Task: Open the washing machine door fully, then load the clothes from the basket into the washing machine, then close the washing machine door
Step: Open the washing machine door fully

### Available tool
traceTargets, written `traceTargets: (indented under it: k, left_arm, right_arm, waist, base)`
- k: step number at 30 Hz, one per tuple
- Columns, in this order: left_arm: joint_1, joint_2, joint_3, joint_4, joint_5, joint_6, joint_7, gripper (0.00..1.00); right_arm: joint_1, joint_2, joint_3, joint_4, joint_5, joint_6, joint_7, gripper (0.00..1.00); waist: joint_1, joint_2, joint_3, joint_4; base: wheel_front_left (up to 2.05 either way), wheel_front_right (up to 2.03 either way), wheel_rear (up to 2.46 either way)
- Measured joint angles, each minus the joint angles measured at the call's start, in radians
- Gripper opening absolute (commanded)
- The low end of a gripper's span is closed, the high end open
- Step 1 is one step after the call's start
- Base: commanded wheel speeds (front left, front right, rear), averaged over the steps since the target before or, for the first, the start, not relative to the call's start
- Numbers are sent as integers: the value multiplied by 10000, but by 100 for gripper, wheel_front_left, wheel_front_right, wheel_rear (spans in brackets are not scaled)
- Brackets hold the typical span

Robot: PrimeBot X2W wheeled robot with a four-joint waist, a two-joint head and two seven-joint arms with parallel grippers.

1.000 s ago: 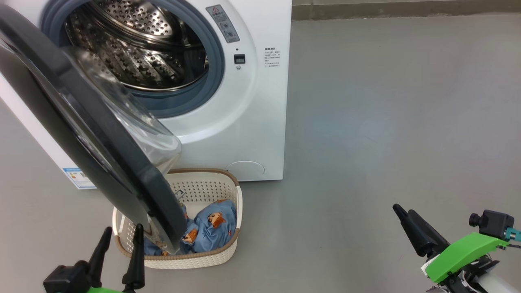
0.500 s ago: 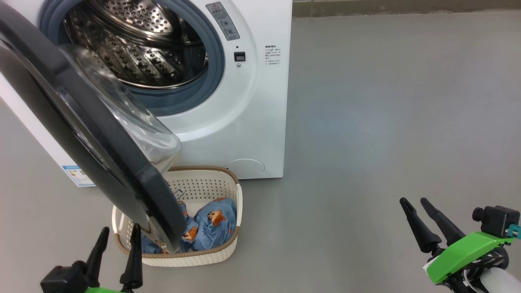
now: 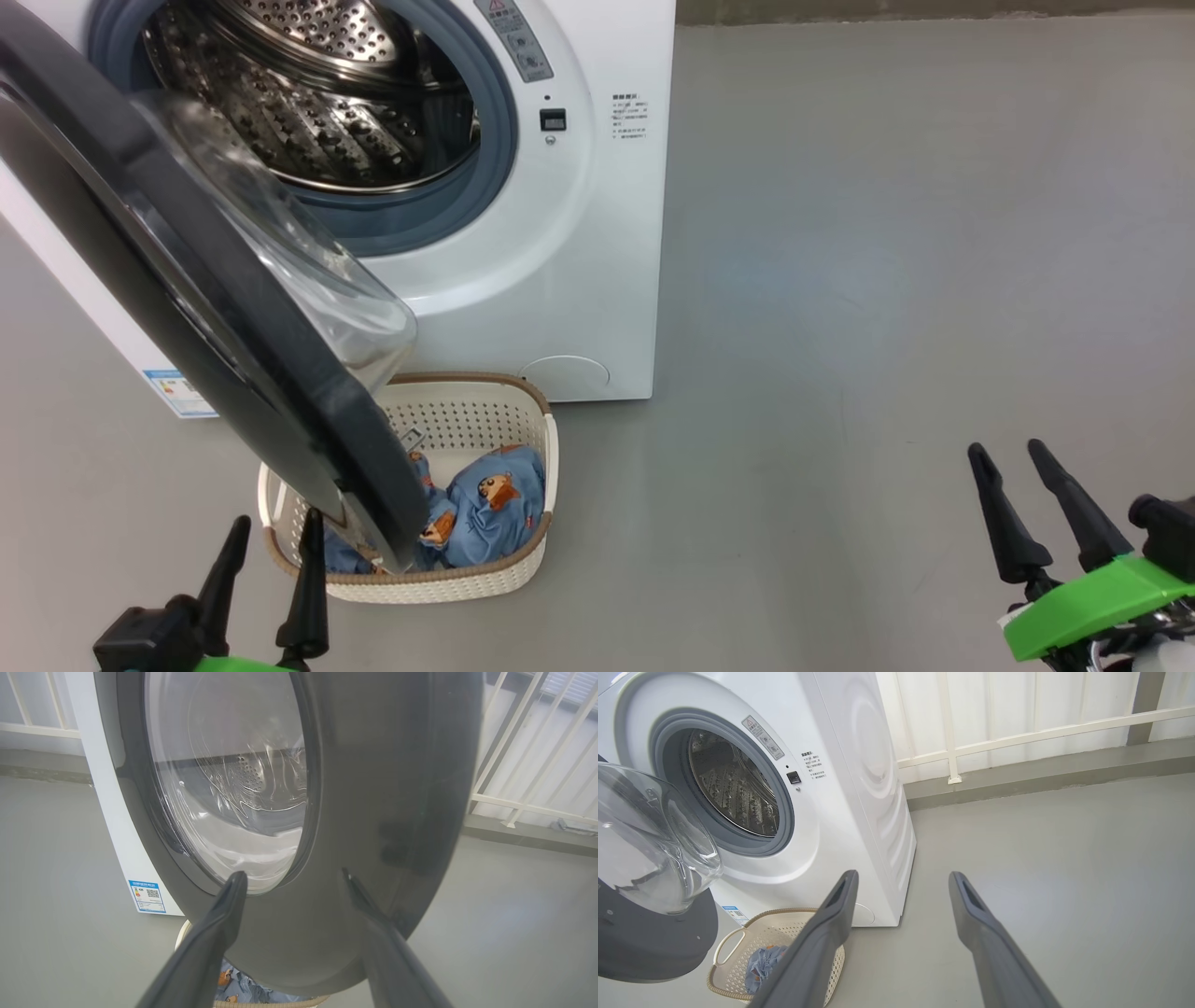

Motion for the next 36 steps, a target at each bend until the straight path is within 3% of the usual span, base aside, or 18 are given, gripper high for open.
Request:
traceTargets:
  k: [10,25,27,36]
  left_arm:
    - [-4,2,6,-61,10,0,0,100]
    - [-35,-40,140,-61,-27,0,0,100]
    - [-52,-38,138,-59,-27,0,0,0]
    - [-125,-138,1135,-725,-81,0,0,0]
  right_arm:
    - [755,675,-1089,-221,-1662,0,0,100]
    - [1029,965,-1223,35,-2364,0,2,100]
    - [1029,986,-1225,35,-2366,0,2,100]
    - [1029,1020,-1239,21,-2406,0,2,100]
  waist:
    - [0,0,8,60]
    - [0,0,126,20]
    - [-1,0,115,29]
    - [-1,0,-7,135]
  base:
    - [0,0,0]
    - [0,0,0]
    - [0,0,0]
    - [0,0,0]
